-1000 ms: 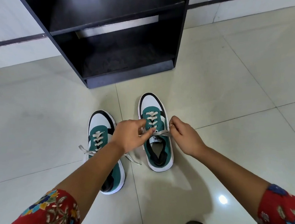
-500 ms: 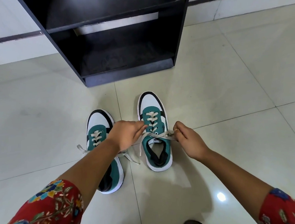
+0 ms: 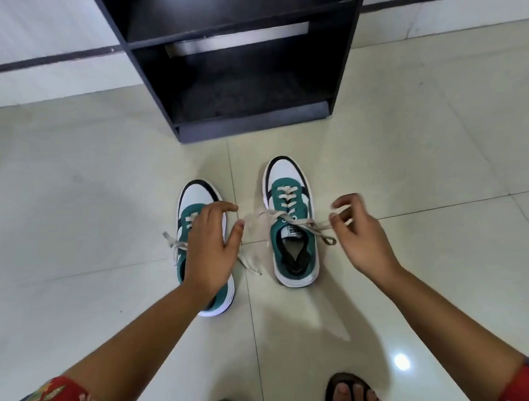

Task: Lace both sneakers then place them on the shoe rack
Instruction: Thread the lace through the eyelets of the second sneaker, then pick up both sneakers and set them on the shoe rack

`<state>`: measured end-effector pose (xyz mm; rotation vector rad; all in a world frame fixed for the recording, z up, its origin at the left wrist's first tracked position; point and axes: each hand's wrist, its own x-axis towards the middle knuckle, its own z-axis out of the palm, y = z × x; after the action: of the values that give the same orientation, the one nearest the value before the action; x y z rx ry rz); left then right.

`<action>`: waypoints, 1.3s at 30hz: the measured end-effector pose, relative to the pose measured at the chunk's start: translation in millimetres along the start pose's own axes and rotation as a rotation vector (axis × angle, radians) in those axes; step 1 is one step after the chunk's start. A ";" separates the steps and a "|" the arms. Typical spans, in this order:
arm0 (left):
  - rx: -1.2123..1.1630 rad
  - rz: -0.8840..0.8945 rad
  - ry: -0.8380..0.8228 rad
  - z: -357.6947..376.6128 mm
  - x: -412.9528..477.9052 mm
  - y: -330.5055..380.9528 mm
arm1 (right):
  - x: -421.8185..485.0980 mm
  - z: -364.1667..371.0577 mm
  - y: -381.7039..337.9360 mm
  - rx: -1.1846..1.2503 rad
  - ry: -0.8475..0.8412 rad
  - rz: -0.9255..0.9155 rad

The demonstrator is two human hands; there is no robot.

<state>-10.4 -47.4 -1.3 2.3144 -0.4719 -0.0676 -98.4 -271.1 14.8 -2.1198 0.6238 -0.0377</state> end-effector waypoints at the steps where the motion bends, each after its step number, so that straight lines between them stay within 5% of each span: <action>1: 0.050 0.036 0.015 -3.6 -10.8 -2.6 | -9.1 2.5 -6.7 -0.148 -0.110 -0.076; 5: 0.195 -0.038 0.074 -15.8 -54.2 -16.2 | -32.8 29.4 -11.6 -0.660 -0.456 -0.076; 9: 0.196 -0.283 0.017 -23.6 -82.3 -33.5 | -31.9 47.4 -8.7 -0.739 -0.316 -0.119; 13: 0.089 -0.456 -0.213 -30.9 -86.0 -36.3 | -33.4 56.0 -6.8 -0.700 -0.205 -0.176; 27: 0.030 -0.351 -0.047 -79.8 -24.6 20.8 | -12.7 18.5 -49.6 -0.440 -0.036 -0.305; 39: 0.027 -0.200 -0.028 -276.2 31.4 211.0 | -49.7 -145.6 -272.1 -0.408 -0.025 -0.317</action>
<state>4.3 -7.0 345.1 2.3832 -0.2554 -0.1922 -64.7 -232.1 323.1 -2.5939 0.2894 -0.0639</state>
